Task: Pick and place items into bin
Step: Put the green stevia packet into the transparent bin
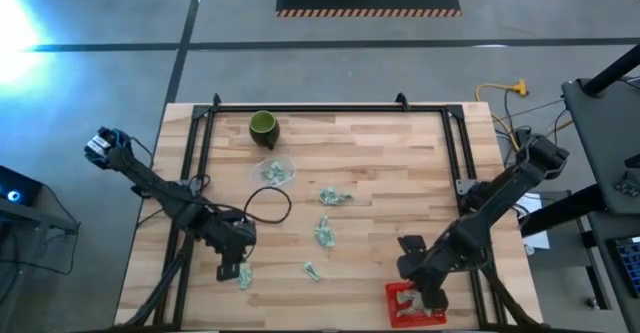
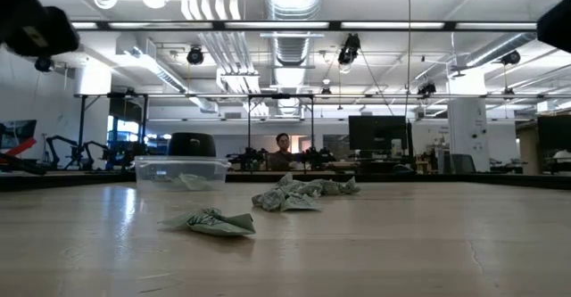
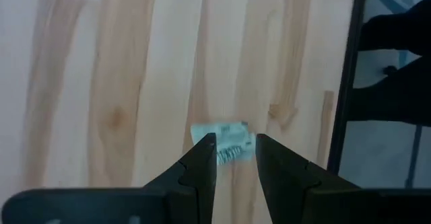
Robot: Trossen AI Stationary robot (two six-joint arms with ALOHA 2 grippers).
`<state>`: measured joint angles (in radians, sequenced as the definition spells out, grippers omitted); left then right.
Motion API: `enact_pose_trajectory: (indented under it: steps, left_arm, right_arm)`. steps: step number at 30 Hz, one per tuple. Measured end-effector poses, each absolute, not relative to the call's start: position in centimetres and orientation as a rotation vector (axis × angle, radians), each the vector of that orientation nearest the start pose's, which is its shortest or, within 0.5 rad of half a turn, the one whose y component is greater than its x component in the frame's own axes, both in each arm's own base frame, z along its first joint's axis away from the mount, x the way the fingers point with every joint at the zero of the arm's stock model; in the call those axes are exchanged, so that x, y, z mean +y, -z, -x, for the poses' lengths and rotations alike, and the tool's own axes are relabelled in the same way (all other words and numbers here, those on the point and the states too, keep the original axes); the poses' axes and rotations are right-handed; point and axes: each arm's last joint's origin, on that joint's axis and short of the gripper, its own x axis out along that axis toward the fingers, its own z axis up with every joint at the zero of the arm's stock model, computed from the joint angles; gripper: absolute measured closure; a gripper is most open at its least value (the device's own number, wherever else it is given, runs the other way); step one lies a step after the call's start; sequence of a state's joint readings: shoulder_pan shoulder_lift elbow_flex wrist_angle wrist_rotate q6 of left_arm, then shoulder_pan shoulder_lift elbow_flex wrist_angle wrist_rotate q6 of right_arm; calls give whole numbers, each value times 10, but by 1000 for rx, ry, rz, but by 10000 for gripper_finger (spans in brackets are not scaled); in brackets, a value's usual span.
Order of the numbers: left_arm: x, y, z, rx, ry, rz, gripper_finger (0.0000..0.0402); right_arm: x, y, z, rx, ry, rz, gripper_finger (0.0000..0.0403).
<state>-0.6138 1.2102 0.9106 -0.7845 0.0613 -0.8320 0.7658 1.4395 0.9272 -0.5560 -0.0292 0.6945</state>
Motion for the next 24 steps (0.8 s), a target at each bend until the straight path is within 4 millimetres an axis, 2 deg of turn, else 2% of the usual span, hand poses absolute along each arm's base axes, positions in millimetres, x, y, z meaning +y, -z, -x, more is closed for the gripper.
enact_pose_trajectory:
  steps: [6,9,13,24]
  left_arm:
    - [-146,-233,-169,1265,145,496,314]
    - [-157,-229,-165,1250,212,491,314]
    - [-168,-217,-161,1295,218,435,314]
    - [-195,-168,-175,1443,209,373,314]
  right_arm:
    - [179,-232,-191,1078,-233,-182,272]
    - [171,-245,-187,983,-184,-176,277]
    - [160,-264,-180,852,-119,-166,277]
    - [131,-300,-159,624,4,-189,276]
